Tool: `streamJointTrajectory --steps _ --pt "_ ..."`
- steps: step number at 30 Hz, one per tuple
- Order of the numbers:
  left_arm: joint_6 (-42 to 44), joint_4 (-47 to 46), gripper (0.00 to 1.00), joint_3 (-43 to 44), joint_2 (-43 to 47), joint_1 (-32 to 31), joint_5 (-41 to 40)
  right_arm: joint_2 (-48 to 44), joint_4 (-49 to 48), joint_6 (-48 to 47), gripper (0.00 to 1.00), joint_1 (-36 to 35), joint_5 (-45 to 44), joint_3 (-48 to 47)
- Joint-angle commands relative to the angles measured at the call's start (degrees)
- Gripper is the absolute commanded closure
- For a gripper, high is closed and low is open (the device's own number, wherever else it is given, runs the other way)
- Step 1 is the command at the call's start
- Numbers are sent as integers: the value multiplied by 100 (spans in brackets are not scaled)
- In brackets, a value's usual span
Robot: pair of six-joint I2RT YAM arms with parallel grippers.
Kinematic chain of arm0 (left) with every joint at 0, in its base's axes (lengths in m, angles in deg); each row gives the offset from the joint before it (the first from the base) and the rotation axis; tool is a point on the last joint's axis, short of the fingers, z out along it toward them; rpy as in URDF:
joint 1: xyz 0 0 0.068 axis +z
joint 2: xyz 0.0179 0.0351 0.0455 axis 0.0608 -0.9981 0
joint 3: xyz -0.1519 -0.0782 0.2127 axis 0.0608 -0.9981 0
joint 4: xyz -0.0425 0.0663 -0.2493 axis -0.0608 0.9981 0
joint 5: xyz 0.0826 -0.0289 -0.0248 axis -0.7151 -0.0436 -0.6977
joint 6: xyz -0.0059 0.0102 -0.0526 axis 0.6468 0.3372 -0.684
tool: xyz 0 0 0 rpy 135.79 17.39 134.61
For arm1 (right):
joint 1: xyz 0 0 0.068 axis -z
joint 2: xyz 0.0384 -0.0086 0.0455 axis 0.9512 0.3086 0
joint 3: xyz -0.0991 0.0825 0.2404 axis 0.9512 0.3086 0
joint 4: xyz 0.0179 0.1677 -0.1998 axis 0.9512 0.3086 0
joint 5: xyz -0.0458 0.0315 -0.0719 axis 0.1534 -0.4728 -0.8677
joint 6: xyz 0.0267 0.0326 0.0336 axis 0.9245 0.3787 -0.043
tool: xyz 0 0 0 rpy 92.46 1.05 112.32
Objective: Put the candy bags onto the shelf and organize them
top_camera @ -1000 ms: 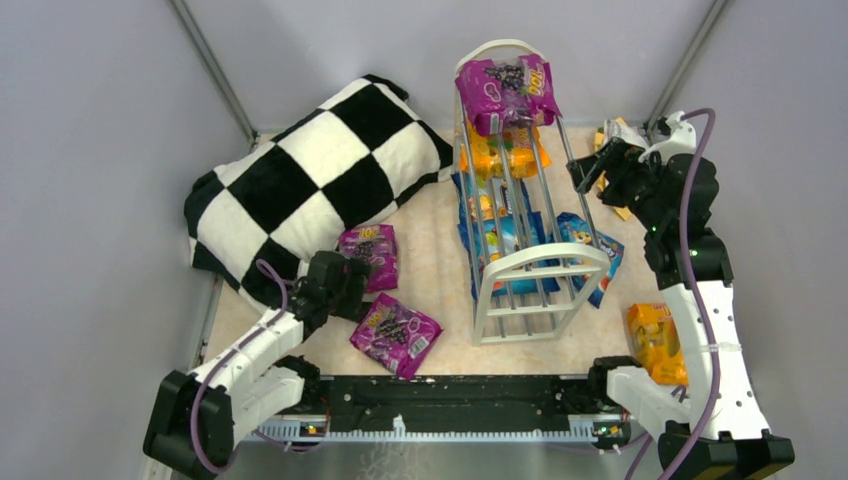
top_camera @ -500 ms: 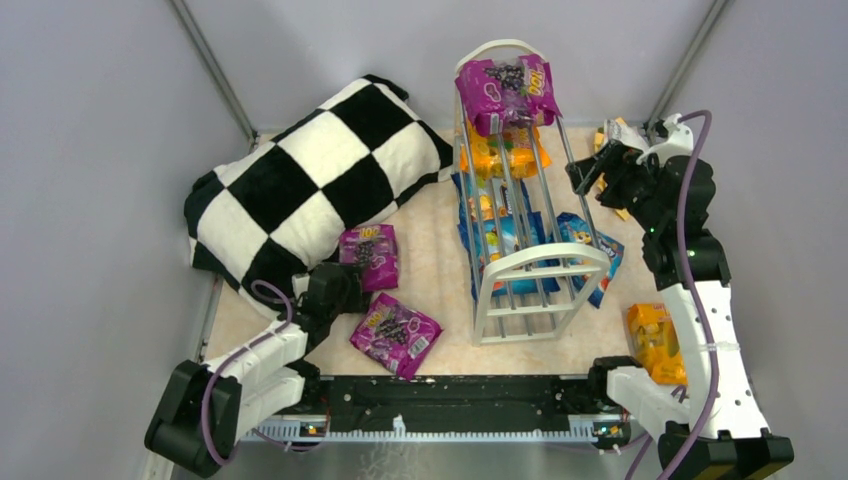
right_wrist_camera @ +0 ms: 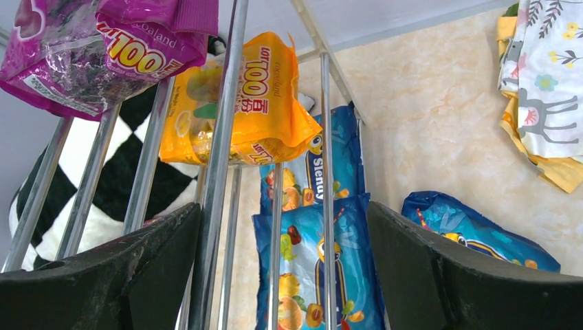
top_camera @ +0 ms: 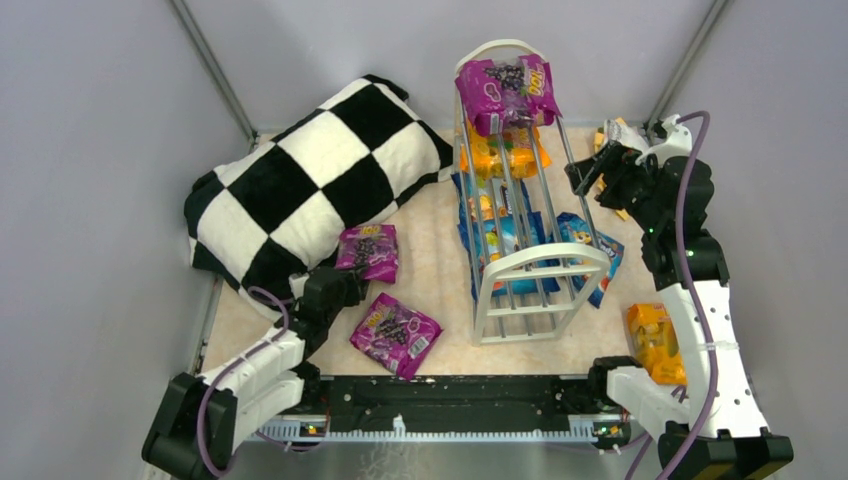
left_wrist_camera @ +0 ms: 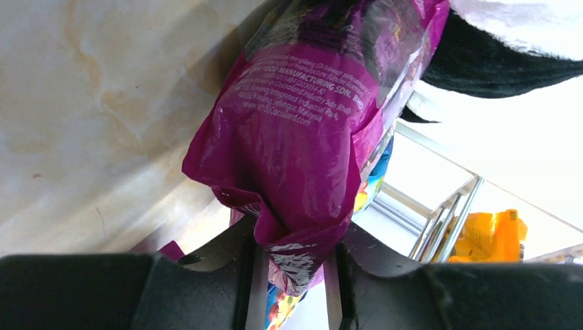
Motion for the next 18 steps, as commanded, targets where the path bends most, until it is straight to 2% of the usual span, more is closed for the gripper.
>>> streamJointTrajectory --steps 1,3,11,14,18 --pt "219 -182 82 -22 440 17 168 -117 -150 -17 11 -42 -27 -73" --pt "362 38 85 39 683 14 298 -123 -148 -17 11 -41 -41 -78" --pt "1109 575 88 256 1759 42 710 -136 -144 -9 11 -42 -24 -88" --pt "1628 991 99 577 2045 83 774 -147 -113 1 11 -46 -29 -100" --pt "2569 1374 100 1218 2188 127 749 -162 -104 37 11 -42 -18 -204"
